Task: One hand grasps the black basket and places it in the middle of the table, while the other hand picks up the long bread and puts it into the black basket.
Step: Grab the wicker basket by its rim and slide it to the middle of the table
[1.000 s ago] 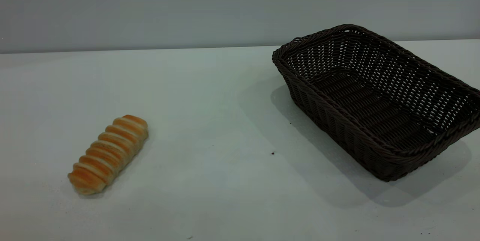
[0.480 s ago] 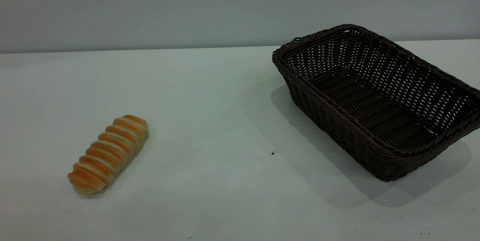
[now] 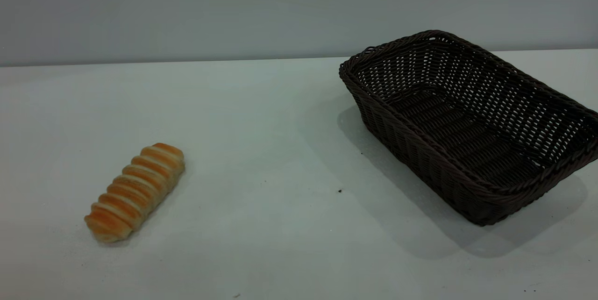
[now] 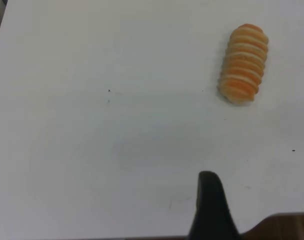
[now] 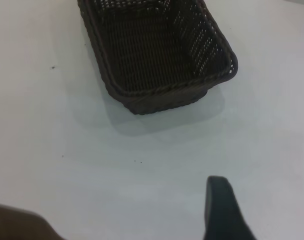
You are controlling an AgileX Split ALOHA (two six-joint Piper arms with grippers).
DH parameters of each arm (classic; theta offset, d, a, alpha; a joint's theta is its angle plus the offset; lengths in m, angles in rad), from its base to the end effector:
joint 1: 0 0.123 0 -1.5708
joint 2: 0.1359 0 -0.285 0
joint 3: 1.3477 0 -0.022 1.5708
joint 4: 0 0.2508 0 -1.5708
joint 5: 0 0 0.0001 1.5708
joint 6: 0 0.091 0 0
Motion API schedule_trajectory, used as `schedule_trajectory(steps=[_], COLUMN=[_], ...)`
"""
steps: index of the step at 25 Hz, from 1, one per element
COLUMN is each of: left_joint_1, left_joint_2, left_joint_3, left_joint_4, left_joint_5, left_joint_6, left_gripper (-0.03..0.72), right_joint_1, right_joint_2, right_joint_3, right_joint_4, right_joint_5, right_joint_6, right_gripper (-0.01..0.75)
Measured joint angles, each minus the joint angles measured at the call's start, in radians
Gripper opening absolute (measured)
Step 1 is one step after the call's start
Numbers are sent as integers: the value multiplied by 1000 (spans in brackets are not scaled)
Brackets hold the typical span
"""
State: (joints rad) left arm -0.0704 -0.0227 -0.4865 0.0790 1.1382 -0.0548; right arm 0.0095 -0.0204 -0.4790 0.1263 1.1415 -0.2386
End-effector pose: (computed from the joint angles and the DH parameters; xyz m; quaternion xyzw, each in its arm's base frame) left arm -0.0098 0.0072 0.2675 0.0036 0.8699 0.0085 0.4932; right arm -0.0096 0.0103 0.2655 -0.1128 0.8647 0.0070 0.4894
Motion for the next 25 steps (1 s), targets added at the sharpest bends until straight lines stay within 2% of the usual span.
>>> schedule_trajectory(steps=[15, 19, 25], left_joint_1=[0, 0, 0], left_joint_2=[0, 0, 129], left_joint_3=[0, -21, -29], left_joint_4=[0, -13, -25], left_joint_5=[-3, -81, -175], left_joint_6=[14, 18, -16], left_gripper=[537, 537, 537], right_joint_1=[0, 0, 0], right_joint_2=[0, 24, 242], right_joint_3=[0, 0, -18], right_joint_4=[-1, -6, 25], right_joint_5=[0, -1, -56], right_joint_6=[0, 4, 3], right_gripper=[427, 427, 427])
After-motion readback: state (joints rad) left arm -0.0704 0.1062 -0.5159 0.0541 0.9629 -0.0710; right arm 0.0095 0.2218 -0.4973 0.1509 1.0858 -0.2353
